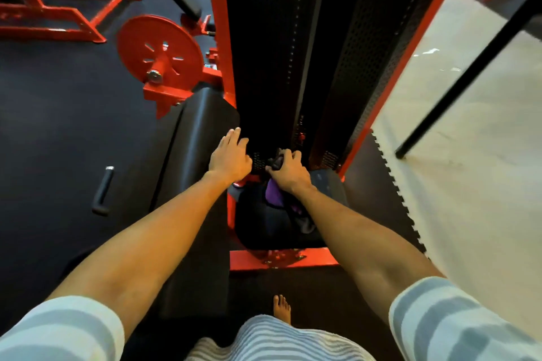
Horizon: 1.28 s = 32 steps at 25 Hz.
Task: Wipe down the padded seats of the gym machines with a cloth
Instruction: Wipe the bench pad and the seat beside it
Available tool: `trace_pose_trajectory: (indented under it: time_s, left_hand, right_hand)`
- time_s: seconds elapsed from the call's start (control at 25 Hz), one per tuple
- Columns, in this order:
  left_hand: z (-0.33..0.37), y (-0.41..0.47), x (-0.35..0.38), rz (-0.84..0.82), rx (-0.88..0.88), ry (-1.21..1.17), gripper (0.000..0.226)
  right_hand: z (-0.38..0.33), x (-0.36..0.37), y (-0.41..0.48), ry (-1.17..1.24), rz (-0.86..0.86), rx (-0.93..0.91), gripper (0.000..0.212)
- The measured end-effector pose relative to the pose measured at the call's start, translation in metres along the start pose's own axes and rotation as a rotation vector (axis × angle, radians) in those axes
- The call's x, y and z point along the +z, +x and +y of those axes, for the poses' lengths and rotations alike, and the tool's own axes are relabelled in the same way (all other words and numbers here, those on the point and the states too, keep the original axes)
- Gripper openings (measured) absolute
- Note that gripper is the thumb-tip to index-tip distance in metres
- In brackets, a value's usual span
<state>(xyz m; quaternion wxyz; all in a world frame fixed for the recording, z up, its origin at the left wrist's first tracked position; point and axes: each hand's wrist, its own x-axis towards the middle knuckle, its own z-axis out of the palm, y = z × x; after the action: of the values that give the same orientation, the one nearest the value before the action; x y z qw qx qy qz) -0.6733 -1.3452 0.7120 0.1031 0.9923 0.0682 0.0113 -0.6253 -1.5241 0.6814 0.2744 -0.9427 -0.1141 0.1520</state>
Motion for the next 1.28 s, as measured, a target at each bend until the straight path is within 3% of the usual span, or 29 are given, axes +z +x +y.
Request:
trace_pose_trajectory:
  time_s: [0.28, 0.56, 0.68, 0.8, 0.88, 1.0, 1.28]
  left_hand:
    - [0.075, -0.024, 0.074, -0.265, 0.043, -0.195, 0.058]
    - [0.123, -0.041, 0.123, -0.378, 0.011, -0.291, 0.059]
    - [0.133, -0.032, 0.140, -0.360, -0.029, -0.322, 0.061]
    - [0.146, -0.023, 0.160, -0.321, -0.117, -0.381, 0.061]
    - [0.158, -0.023, 0.175, -0.317, -0.170, -0.423, 0.062]
    - [0.168, -0.026, 0.203, -0.209, -0.185, -0.400, 0.062]
    - [0.174, -0.031, 0.231, -0.061, -0.241, -0.367, 0.059]
  right_hand:
    - [0.089, -0.039, -0.053, -0.095, 0.079, 0.105, 0.066]
    - [0.150, -0.045, -0.075, 0.010, 0.230, 0.153, 0.069]
    - [0.160, -0.041, -0.058, 0.080, 0.207, 0.122, 0.073]
    - [0.174, -0.030, -0.052, 0.083, 0.072, 0.076, 0.082]
    - [0.193, -0.017, -0.061, 0.072, 0.060, 0.004, 0.076]
    - [0.216, -0.004, -0.058, -0.051, 0.150, -0.162, 0.064]
    - [0.210, -0.005, 0.022, -0.313, -0.031, -0.343, 0.056]
